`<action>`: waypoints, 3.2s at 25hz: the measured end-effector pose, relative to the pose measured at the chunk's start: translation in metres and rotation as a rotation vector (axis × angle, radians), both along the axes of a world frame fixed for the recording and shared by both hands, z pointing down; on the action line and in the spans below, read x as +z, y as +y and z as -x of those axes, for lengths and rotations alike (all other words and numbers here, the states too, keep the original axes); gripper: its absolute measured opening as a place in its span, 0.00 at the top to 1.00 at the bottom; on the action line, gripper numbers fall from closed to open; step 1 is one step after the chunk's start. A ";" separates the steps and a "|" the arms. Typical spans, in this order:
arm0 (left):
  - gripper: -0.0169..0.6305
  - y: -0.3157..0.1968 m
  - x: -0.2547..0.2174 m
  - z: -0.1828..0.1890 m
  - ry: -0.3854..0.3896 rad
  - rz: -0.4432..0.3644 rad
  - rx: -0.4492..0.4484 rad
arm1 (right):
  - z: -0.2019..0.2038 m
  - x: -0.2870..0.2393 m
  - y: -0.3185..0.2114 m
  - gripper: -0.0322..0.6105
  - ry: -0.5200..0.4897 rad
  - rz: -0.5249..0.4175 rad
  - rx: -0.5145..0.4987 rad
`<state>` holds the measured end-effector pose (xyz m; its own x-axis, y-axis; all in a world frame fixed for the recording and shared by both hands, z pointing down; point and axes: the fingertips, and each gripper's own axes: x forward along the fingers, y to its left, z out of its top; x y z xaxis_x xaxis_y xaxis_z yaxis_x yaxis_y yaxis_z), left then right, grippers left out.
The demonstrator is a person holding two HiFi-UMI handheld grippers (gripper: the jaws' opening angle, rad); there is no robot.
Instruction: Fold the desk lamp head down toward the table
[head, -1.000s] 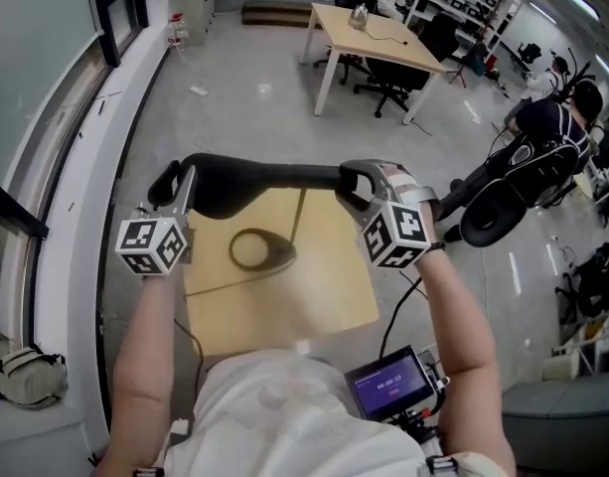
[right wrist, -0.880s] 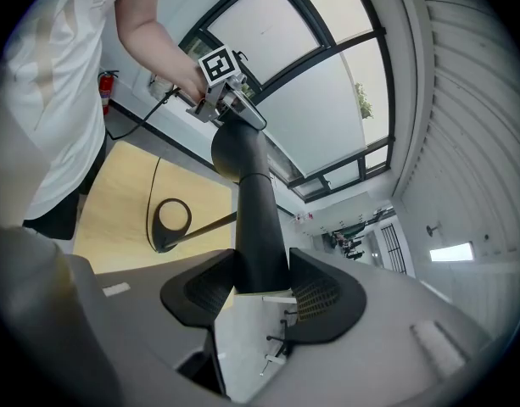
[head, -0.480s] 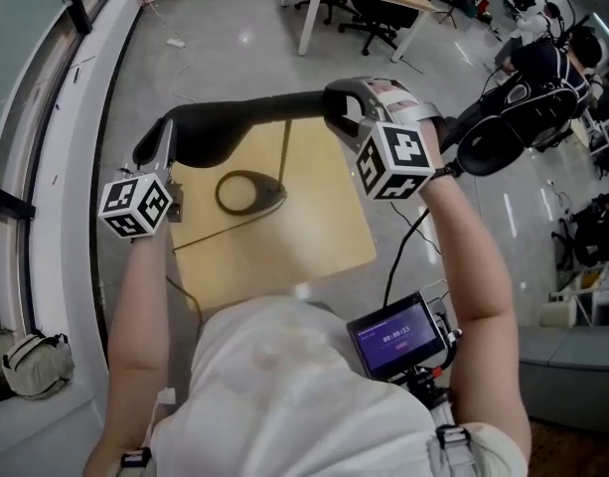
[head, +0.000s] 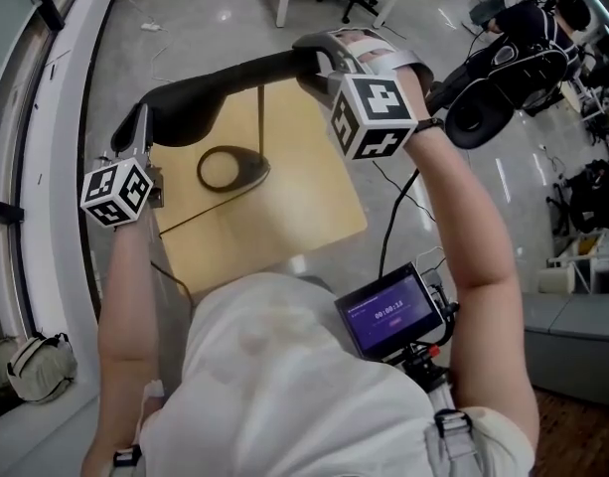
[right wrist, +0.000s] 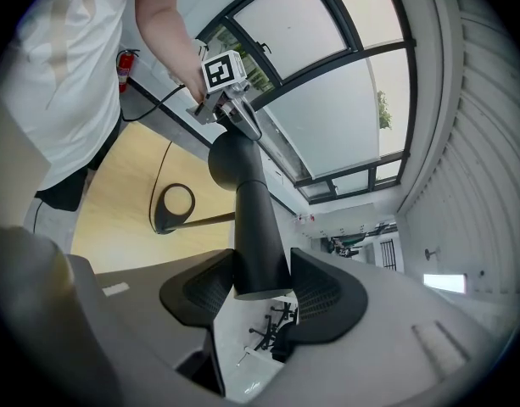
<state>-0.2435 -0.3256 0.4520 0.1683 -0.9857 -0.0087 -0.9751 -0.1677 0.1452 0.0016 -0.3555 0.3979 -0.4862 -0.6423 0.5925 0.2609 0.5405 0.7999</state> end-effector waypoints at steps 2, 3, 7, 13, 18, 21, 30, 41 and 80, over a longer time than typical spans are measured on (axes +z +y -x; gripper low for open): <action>0.93 -0.001 0.006 -0.002 0.001 0.013 0.002 | 0.000 -0.001 0.000 0.61 0.018 -0.009 -0.010; 0.93 -0.002 0.009 -0.004 0.001 0.020 0.005 | 0.001 -0.002 0.000 0.61 0.027 -0.014 -0.013; 0.93 -0.005 0.021 -0.001 0.000 0.051 0.009 | 0.007 -0.004 -0.001 0.60 0.058 -0.032 -0.029; 0.96 -0.007 0.057 -0.001 0.002 0.141 0.020 | 0.013 -0.006 0.004 0.59 0.133 -0.069 -0.059; 0.97 -0.011 0.071 -0.010 -0.014 0.172 0.039 | 0.015 -0.008 0.005 0.58 0.185 -0.091 -0.069; 0.97 -0.015 0.078 -0.017 -0.014 0.182 0.057 | 0.014 -0.008 0.005 0.58 0.214 -0.106 -0.067; 0.97 -0.024 0.095 -0.027 -0.011 0.215 0.083 | 0.012 -0.011 0.004 0.58 0.260 -0.120 -0.063; 0.97 -0.027 0.109 -0.041 -0.030 0.247 0.109 | 0.011 -0.013 0.009 0.58 0.286 -0.121 -0.059; 0.92 0.035 0.087 -0.083 -0.063 0.237 0.218 | -0.011 -0.062 0.062 0.75 -0.106 -0.144 -0.125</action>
